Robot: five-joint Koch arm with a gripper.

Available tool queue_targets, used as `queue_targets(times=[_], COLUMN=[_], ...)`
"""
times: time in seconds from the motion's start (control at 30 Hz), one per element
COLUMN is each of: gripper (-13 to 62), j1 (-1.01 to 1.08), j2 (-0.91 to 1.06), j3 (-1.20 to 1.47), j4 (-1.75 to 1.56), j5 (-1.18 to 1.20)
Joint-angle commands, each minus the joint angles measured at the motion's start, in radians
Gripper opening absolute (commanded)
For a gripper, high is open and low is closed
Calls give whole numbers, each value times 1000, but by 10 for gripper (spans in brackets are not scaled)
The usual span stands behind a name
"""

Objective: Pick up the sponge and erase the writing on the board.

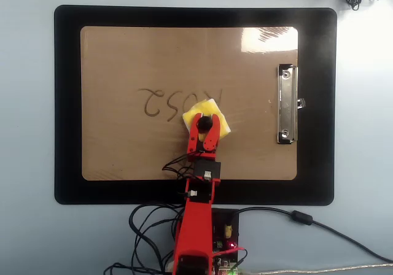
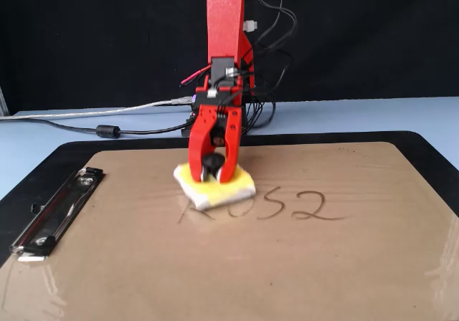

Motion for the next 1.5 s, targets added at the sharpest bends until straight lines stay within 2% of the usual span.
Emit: queue_targets(times=[0.0,0.13,0.2,0.27,0.37,0.47,0.53,0.7,0.77,0.83,0.97,1.03,1.1,1.3,1.37,1.47], gripper=[-80,-80,-80,-80,-80,-80,-80,-80,-80,-80,-80,-80,-80,-80,-80,-80], j1=[23,21,26,34,37,35,38,91,104,104,117,115,114,114,106,64], j2=[15,-314,-419,-357,-37,175,126,-360,-443,-367,67,213,166,-474,-476,-245], j3=[8,-313,-433,-383,-46,175,155,-321,-430,-325,87,213,189,-422,-400,-133], j4=[-5,-21,-48,-55,-52,-52,-55,-94,-124,-130,-120,-104,-63,-115,-144,-164], j5=[-49,-133,-132,-132,-133,-138,-141,-133,-133,-132,-132,-132,-140,-137,-140,-140])
